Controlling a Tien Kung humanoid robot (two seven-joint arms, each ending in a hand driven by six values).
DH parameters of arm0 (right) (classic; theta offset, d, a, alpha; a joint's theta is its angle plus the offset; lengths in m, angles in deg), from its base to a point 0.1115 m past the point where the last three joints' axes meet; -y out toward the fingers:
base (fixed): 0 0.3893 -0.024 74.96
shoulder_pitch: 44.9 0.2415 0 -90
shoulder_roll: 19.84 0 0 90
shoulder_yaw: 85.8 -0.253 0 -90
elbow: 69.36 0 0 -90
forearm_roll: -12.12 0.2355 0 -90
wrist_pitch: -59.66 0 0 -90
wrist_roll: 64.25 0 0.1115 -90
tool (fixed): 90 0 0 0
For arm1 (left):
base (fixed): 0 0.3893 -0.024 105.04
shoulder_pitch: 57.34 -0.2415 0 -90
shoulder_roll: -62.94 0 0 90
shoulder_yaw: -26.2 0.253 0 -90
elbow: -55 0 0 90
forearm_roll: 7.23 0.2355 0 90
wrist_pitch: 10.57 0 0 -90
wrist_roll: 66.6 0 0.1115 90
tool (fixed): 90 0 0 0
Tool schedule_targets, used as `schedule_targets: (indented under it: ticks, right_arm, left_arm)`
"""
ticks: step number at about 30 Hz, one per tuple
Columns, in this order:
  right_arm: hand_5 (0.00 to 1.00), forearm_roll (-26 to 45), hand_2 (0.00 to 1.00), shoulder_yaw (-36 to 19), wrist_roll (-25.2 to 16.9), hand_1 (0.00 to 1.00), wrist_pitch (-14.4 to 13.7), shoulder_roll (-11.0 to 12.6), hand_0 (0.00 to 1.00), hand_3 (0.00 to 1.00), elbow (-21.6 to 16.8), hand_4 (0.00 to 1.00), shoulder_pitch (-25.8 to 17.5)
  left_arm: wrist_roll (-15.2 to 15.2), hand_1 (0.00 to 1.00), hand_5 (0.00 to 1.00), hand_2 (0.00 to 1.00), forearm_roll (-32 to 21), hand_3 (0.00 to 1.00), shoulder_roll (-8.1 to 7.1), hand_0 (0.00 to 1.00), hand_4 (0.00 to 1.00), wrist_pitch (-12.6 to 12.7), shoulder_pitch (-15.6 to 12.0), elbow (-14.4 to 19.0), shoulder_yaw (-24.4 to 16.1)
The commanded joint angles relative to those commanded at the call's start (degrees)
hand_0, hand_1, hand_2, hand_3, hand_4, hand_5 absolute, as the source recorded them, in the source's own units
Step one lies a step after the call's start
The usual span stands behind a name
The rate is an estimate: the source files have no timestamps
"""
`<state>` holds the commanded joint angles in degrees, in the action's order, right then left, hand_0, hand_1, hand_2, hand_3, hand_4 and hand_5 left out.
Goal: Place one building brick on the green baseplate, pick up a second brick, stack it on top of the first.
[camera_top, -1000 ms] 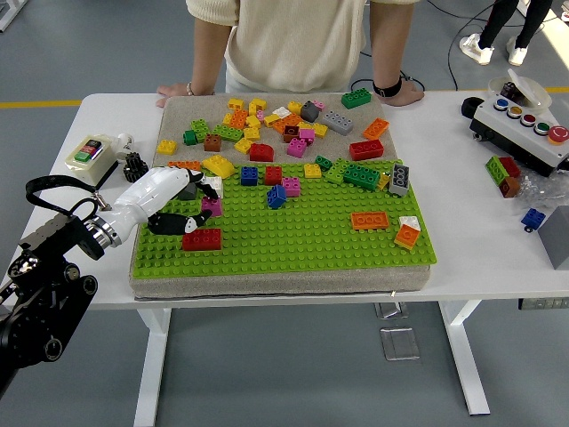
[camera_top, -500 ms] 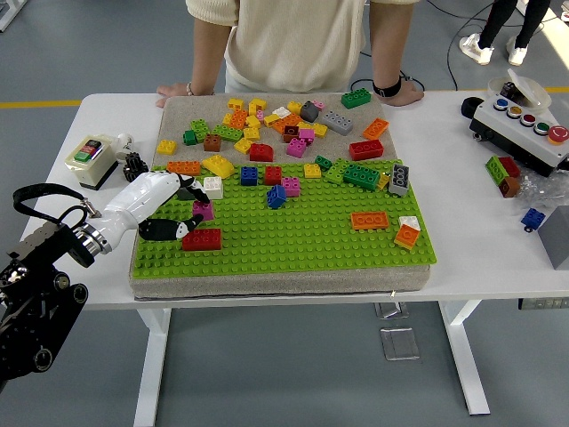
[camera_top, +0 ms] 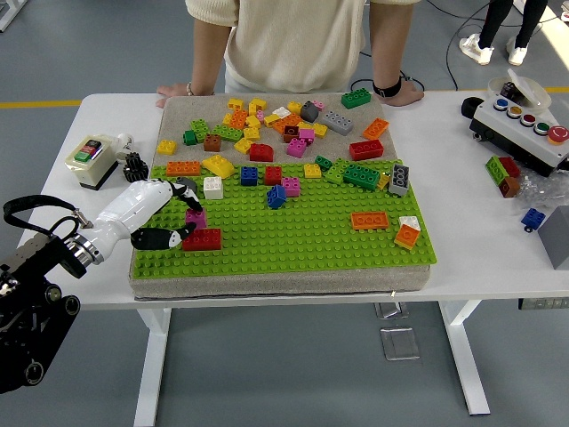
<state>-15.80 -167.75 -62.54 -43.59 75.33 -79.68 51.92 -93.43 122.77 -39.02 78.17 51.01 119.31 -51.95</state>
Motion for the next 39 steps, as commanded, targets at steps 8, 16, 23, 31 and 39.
schedule_targets:
  ticks: [8,16,23,31,39]
  right_arm:
    - [0.498,0.0,0.714,0.0,0.0,0.666,-0.2,0.0,0.743,0.601,0.0,0.919,-0.1]
    - [0.498,0.1,0.714,0.1,0.1,0.666,-0.4,-0.1,0.743,0.601,0.0,0.919,-0.1]
    - [0.498,0.1,0.714,0.2,0.1,0.666,-0.5,-0.1,0.743,0.6,0.0,0.919,-0.1]
    - [0.498,0.1,0.714,0.3,0.0,0.666,-0.5,-0.2,0.743,0.599,0.0,0.919,-0.1]
    - [0.497,0.1,0.713,0.4,0.2,0.666,-0.5,-0.2,0.743,0.6,0.0,0.92,-0.1]
  left_arm:
    - [-0.1,0.651,0.002,0.562,0.0,0.547,0.03,0.722,0.621,0.5,-1.0,0.1,0.1]
    - [-0.4,0.652,0.002,0.563,0.0,0.547,0.11,0.725,0.628,0.8,-1.1,-0.6,0.2]
    - [-0.7,0.652,0.002,0.563,0.0,0.547,0.23,0.726,0.63,1.5,-1.0,-1.6,0.3]
    - [-0.9,0.652,0.002,0.562,0.0,0.547,0.23,0.731,0.635,1.7,-1.1,-2.0,0.2]
    - [-1.0,0.654,0.002,0.563,0.0,0.549,0.24,0.736,0.643,1.6,-1.1,-2.0,0.3]
